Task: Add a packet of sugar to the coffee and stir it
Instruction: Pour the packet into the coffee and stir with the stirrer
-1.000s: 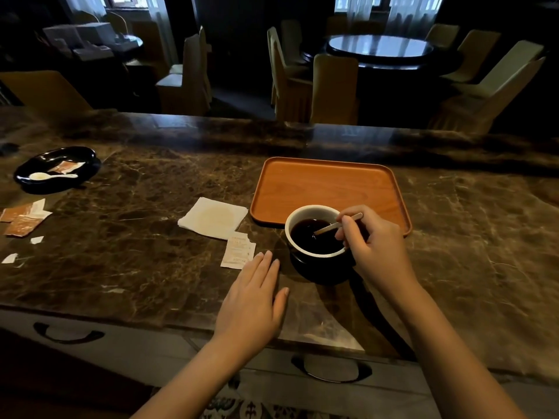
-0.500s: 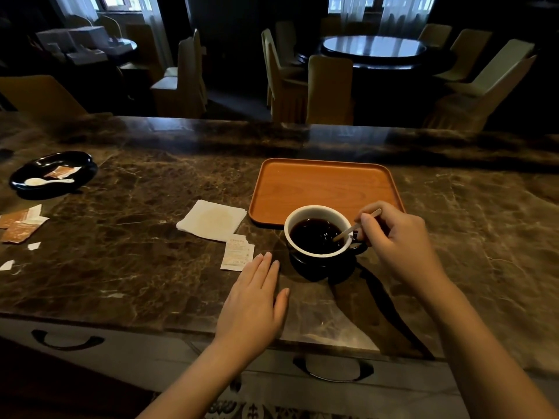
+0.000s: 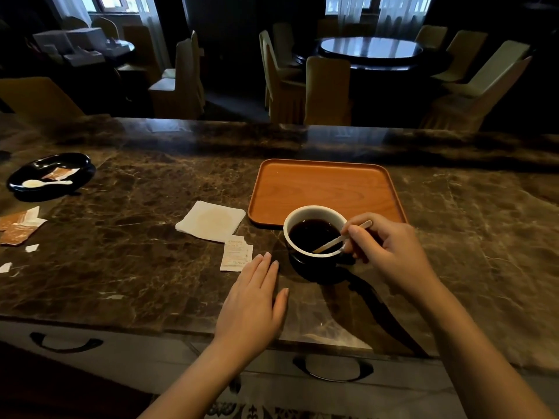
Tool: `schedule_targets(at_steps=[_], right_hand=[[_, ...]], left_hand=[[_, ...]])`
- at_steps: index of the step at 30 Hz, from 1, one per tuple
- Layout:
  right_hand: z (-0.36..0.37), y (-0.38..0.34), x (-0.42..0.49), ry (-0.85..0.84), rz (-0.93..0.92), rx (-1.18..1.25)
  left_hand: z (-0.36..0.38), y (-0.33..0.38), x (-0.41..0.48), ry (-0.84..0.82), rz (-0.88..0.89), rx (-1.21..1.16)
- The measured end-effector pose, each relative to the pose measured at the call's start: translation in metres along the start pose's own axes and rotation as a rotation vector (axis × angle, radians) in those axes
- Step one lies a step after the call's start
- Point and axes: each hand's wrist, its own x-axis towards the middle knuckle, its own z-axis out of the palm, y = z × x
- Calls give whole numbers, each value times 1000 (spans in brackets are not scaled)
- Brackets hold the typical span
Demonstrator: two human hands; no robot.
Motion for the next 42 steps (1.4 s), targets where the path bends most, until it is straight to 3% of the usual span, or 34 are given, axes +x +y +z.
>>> schedule_targets(at_steps=[9, 22, 32, 37, 42], right_hand=[[-5, 4, 17, 137, 9, -168], [10, 2, 8, 35, 73, 114], [-13, 1, 20, 108, 33, -196], [-3, 6, 24, 163, 8, -232], [-3, 4, 22, 228, -131, -222]], left_hand=[[1, 0, 0, 22, -6, 20], [1, -1, 0, -9, -13, 4], [1, 0, 0, 14, -12, 14], [1, 1, 0, 6, -14, 2], [0, 1, -1, 5, -19, -15]])
